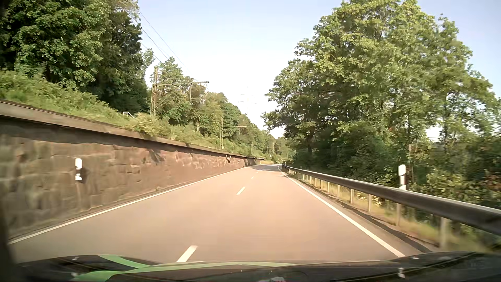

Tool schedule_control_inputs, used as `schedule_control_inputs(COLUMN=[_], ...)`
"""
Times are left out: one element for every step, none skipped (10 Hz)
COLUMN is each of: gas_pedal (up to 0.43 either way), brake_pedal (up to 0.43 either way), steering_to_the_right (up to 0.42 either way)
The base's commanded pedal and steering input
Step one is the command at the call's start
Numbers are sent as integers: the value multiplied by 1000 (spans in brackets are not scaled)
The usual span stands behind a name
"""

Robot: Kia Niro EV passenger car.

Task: Follow the waypoints while adhering to traffic rules and regulations

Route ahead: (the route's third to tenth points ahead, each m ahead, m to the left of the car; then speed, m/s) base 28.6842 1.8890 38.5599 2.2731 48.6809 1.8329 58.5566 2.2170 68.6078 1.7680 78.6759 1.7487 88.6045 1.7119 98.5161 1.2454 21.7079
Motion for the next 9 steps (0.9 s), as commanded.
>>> schedule_control_inputs(gas_pedal=[79, 87, 130, 150, 150, 150, 150, 130, 98], brake_pedal=[0, 0, 0, 0, 0, 0, 0, 0, 0], steering_to_the_right=[2, 2, 2, 2, 2, 2, 2, 1, 1])
